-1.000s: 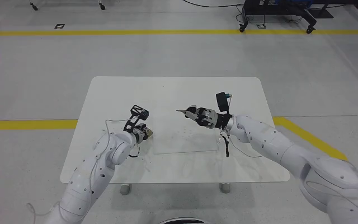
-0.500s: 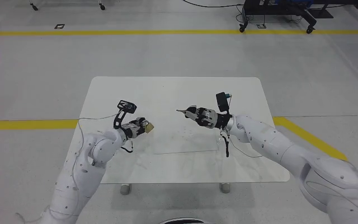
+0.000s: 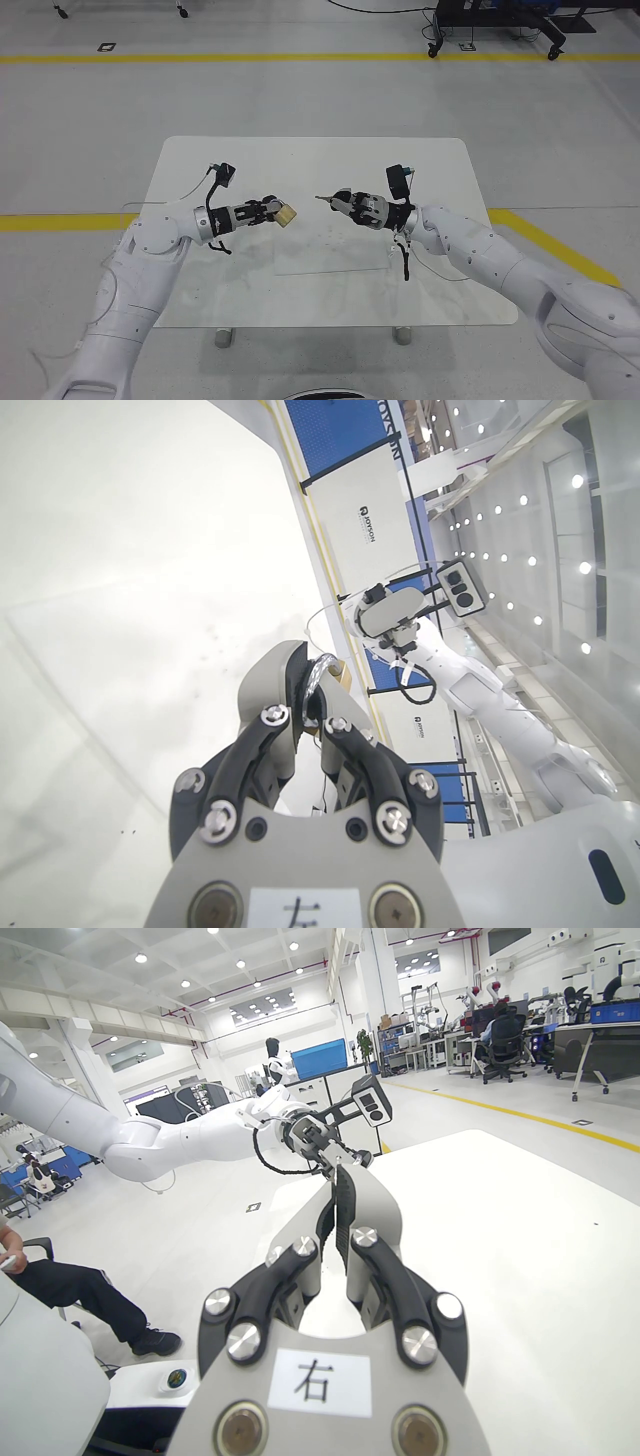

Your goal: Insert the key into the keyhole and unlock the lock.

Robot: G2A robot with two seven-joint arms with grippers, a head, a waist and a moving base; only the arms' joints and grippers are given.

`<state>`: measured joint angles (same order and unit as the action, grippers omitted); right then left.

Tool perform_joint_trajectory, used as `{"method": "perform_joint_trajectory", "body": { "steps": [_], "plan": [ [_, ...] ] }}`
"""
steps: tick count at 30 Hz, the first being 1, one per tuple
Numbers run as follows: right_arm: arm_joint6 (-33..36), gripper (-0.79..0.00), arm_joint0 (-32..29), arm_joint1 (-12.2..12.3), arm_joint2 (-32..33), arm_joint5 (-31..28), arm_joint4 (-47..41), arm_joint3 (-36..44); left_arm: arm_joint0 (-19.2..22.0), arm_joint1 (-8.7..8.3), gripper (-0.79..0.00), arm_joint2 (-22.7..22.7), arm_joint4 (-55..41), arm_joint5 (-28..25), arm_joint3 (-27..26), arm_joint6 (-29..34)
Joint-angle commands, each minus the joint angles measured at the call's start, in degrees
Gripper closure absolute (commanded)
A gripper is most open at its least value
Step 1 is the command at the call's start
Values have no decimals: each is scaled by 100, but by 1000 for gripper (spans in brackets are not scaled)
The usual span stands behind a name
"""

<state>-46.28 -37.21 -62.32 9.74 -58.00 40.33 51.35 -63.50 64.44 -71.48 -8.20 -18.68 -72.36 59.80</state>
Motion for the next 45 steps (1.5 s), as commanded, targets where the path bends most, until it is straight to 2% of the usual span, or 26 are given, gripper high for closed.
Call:
{"method": "perform_joint_trajectory", "body": {
  "steps": [1,3,5,8,11,18,25,30,33,41,44,45],
  "plan": [
    [0,0,0,0,0,0,0,0,1,0,0,0,-6,1,1,0],
    [10,0,-18,-2,7,1,-13,33,-20,4,0,14,-58,36,-1,1],
    [130,0,-99,-6,102,28,-167,105,-35,22,0,77,-578,483,115,326],
    [391,0,-145,-21,275,225,-243,192,155,72,0,135,-1883,1128,596,1349],
    [528,0,-192,-11,445,381,-75,304,449,127,0,281,-2390,1453,1172,1915],
    [397,0,-435,91,845,981,834,837,1010,301,0,732,-2902,1909,2067,2423],
    [383,0,-729,224,1207,1361,1523,1336,1316,408,0,963,-2956,1990,2514,2266],
    [436,0,-931,281,1440,1188,1452,1509,1310,471,0,913,-3288,1830,2587,1770],
    [415,0,-1003,280,1534,807,1219,1504,1300,476,0,908,-3317,1812,2582,1727],
    [415,0,-1003,280,1534,807,1219,1504,1300,476,0,908,-3317,1812,2582,1727],
    [564,0,-1038,266,1589,1026,1127,1539,1136,485,0,823,-3424,1508,2300,1292],
    [608,0,-1076,247,1601,886,968,1607,1075,490,0,763,-3487,1301,2181,1057]
  ]
}}
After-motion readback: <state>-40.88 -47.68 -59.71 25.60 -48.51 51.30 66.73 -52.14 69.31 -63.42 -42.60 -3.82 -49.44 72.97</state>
